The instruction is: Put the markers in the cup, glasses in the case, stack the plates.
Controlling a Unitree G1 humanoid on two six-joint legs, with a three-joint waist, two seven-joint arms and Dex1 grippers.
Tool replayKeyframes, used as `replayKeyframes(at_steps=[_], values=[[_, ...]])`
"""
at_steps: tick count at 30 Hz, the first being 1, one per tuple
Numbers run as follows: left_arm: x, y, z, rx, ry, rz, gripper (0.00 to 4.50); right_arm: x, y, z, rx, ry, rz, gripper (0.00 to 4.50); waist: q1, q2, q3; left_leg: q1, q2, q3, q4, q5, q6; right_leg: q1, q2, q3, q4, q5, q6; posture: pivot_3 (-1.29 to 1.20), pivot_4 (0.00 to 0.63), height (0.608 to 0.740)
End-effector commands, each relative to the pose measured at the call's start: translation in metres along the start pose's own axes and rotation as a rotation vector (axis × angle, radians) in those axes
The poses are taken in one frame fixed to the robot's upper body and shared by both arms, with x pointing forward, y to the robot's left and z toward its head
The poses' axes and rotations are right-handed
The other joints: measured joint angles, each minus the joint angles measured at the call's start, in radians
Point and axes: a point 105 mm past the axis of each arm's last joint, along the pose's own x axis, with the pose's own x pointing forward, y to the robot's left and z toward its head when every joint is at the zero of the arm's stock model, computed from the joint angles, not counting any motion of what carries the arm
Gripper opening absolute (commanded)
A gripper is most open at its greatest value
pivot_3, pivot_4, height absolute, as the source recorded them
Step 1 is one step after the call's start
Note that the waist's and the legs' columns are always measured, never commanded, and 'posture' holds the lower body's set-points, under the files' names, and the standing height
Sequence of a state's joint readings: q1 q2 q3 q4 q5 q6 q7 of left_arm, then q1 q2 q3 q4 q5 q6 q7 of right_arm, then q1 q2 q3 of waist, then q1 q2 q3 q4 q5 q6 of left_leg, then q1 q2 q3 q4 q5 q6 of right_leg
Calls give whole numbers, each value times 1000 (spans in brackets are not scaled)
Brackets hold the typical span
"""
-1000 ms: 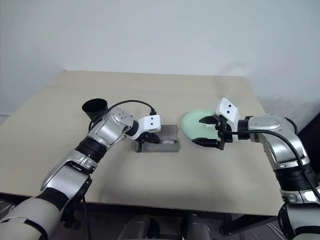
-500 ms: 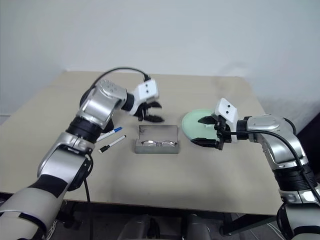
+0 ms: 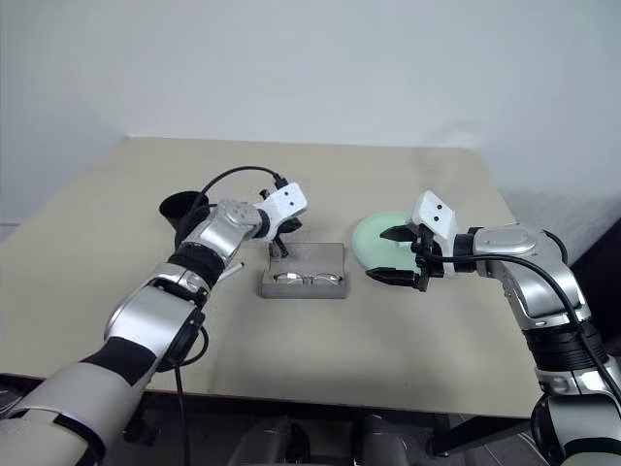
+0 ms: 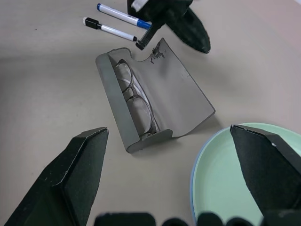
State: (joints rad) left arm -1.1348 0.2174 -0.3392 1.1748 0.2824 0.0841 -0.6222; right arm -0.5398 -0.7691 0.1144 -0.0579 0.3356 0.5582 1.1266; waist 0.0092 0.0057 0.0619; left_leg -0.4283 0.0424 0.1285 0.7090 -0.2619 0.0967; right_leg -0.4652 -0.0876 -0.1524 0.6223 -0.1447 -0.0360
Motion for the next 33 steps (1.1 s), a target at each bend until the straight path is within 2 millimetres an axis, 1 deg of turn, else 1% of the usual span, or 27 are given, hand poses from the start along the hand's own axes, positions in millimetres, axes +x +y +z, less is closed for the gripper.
replayKeyframes(at_steps=[1,5,10,13,17,22,25,27,30,33], values=[[2,-11,5,113,-15,-59,109,-3,-1,15,-47,-33,-16,4500,0,0,0,0,0,0,0,0,0,0,0,0,0,0,0,0,0,732],[-3,-21,5,152,-29,-173,109,-3,-1,14,-47,-31,-22,4500,0,0,0,0,0,0,0,0,0,0,-1,0,0,-1,-1,0,0,732],[-24,-41,0,292,-40,-383,109,-1,-2,14,-46,-31,-25,4500,0,0,-1,0,0,0,0,-1,0,0,-1,0,0,-1,-2,0,0,732],[-40,-53,-1,335,-49,-472,109,0,-3,14,-46,-31,-26,4500,-1,1,-1,0,0,0,0,-1,0,-1,-1,0,0,-1,-2,0,0,732],[-54,-69,-5,359,-48,-530,109,1,-5,15,-48,-32,-26,4500,-1,1,-1,0,1,0,0,-1,0,-1,0,0,0,-1,-2,0,0,732],[-61,-85,-15,350,-32,-546,109,2,-6,15,-50,-32,-23,4500,0,1,-1,0,1,0,0,-1,0,0,0,0,0,-1,-2,0,0,732],[-62,-83,-17,338,-25,-519,109,2,-6,15,-52,-31,-21,4500,0,1,-1,1,1,0,0,-1,0,0,0,0,0,-1,-2,0,0,732],[-63,-75,-15,322,-26,-485,109,2,-6,15,-52,-30,-19,4500,0,1,-1,0,1,0,0,-1,0,0,0,0,0,-1,-2,0,0,732],[-67,-58,-9,280,-39,-419,109,2,-6,15,-51,-28,-14,4500,0,1,-1,0,0,0,0,-1,0,0,0,0,0,-1,-2,0,0,732],[-75,-36,-8,193,-37,-349,109,0,-6,14,-46,-24,-10,4500,-1,1,-1,0,1,0,0,-1,0,0,0,0,0,-1,-2,0,0,732]])
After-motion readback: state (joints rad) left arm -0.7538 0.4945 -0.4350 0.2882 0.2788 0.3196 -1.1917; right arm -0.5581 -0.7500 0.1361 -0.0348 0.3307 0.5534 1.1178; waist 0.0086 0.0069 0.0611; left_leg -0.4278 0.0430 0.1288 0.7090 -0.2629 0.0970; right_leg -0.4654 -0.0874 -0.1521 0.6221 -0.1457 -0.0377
